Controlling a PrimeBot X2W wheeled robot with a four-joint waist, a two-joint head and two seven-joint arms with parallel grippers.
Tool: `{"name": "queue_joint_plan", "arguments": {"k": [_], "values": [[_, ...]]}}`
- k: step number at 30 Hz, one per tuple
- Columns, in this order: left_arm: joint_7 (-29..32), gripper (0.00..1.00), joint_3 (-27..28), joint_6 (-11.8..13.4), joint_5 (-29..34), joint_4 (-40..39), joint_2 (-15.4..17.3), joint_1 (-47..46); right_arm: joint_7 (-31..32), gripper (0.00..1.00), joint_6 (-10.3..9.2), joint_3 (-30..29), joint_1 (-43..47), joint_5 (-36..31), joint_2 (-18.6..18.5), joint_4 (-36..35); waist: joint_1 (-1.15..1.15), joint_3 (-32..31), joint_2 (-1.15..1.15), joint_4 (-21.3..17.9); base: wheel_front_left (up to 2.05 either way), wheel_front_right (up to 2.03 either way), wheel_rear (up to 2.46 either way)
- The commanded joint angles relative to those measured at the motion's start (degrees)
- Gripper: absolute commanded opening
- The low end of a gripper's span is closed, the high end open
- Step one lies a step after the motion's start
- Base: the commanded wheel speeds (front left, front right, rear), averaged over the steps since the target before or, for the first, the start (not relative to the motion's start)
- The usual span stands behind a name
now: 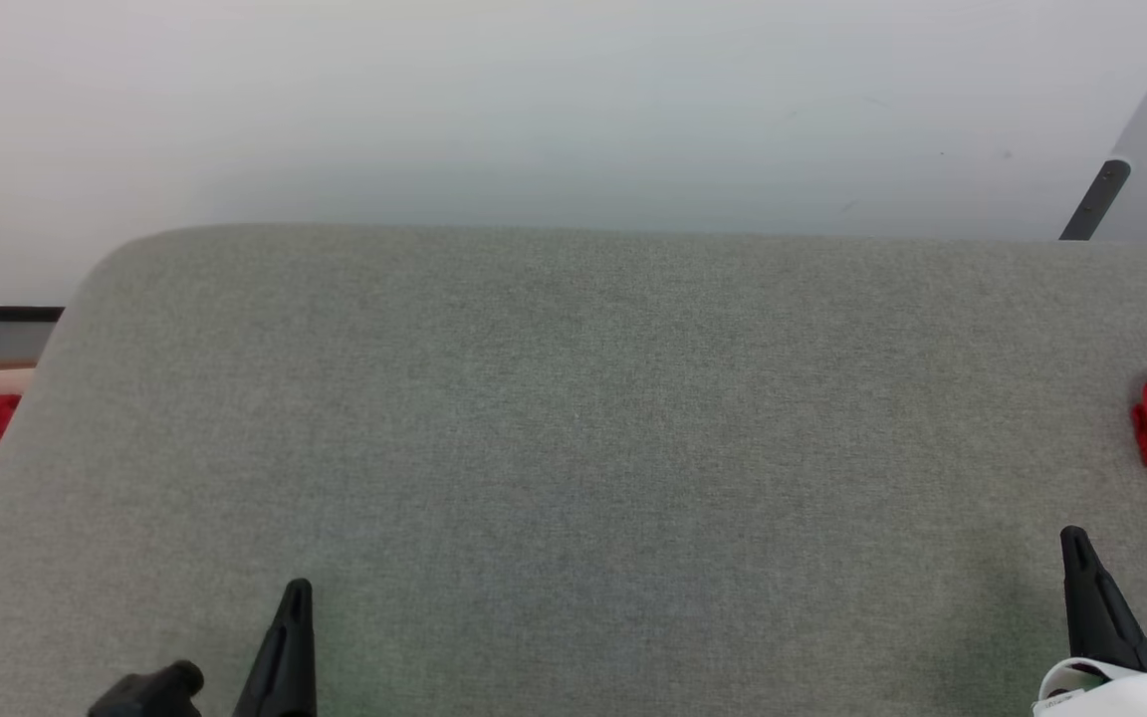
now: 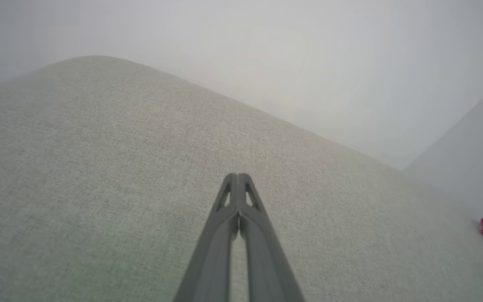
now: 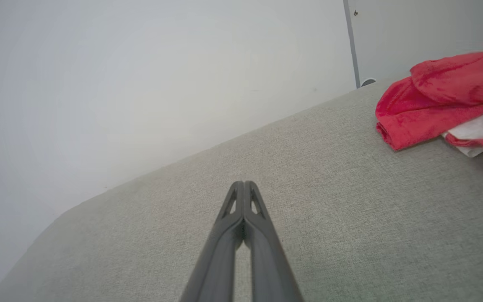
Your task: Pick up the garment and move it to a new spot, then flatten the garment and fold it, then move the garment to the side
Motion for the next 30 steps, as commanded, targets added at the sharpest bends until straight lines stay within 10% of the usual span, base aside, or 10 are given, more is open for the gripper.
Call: {"name": "queue_joint_plan", "arguments": {"k": [1,30], "values": [[0.4,0.0,0.4,-0.3,-2.3,-0.5,0.1,-1.3,0.3,0.0,-0.01,-0.2,-1.3,2.3,-0.1,-0.4,0.0,0.0,0.0,0.0,0.0,0.0,0.0],[6.5,0.0,1.8,-0.8,-26.6,2.5,-0.3,-5.5,5.1,0.0,-0.01,-0.6,-4.3,23.8,1.5,2.9,0.0,-0.9,0.0,0.8,0.0,0.0,0.0]]}}
